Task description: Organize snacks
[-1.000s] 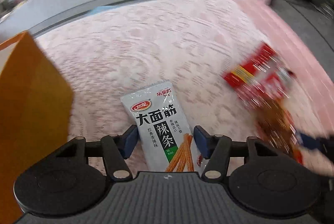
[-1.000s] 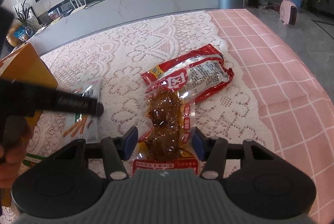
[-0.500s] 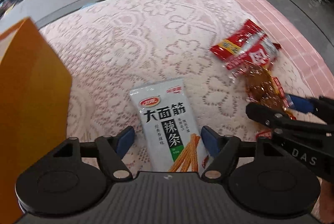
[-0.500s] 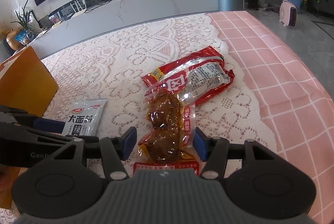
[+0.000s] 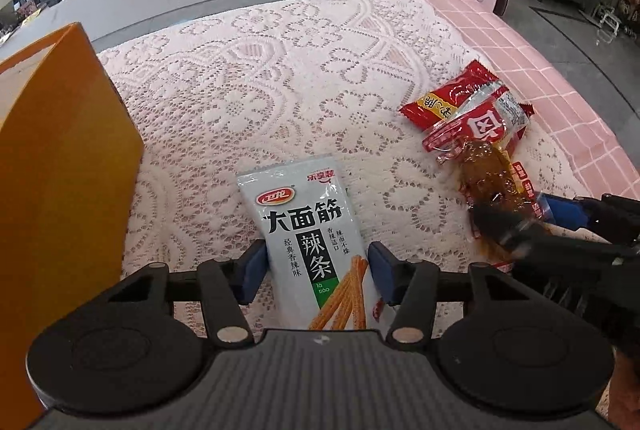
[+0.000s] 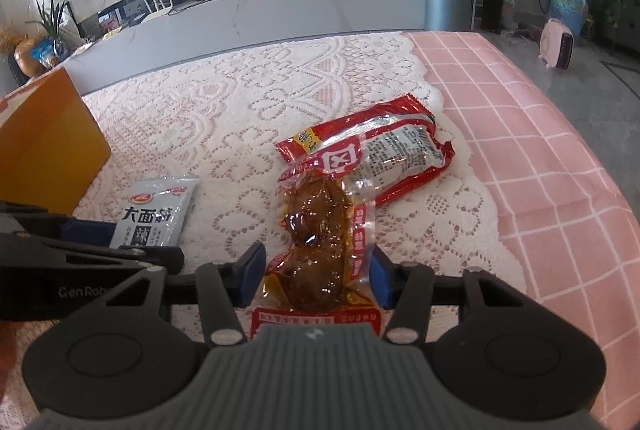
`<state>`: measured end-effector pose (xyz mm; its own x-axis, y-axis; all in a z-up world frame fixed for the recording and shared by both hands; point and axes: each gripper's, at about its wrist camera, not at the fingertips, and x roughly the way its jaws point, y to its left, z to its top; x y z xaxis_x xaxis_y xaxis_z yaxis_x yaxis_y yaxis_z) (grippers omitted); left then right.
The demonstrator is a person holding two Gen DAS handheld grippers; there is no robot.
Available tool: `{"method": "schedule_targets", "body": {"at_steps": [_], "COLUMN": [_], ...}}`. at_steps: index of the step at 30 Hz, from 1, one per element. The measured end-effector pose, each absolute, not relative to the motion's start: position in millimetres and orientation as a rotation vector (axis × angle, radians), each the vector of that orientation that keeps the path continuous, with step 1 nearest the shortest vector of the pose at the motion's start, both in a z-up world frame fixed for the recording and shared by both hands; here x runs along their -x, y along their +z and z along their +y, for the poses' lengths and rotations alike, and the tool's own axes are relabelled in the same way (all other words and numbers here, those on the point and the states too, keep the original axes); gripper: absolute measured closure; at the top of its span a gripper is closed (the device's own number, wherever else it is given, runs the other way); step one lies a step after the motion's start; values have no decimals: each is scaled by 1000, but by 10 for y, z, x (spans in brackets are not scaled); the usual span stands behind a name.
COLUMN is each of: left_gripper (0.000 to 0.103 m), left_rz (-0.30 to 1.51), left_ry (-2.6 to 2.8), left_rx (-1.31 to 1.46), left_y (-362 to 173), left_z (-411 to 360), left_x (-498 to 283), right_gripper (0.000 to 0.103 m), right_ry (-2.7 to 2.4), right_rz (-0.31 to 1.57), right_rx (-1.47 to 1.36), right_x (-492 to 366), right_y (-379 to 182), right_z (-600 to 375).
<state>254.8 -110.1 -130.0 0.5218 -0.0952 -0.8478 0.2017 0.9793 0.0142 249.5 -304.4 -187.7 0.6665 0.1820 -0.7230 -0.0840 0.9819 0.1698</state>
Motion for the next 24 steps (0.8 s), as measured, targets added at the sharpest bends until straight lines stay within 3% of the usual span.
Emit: {"method": "schedule_targets", "body": {"at_steps": [7,10,15,22,24], "left_gripper": [43,43,43,43,43], "left_rz": [993,990,962,956,958], "left_ry": [-173,-163,-167,-168,-165], "left_rx": [-48,-24,-10,-6,-1], "left_y": [-1272,-1237,-1111,-993,-991], "left_z": [-983,-946,-935,-941,-938], "left_x": [-2522,-2505,-2448,-2408,-2400], "right_gripper": [69,75,103,102,93], "right_ry": [152,159,163,150,147], "right_rz": [821,789,726,745,755], "right_rx": [-162,-147,-161,-197,-238], "right_x": [-2468,-2419,-2315,-2331,-2348], "right_y": [-1842,-1795,-1680,-1697,-1720], "right_z": [-3092,-3069,-3076,-3129,-3183]}}
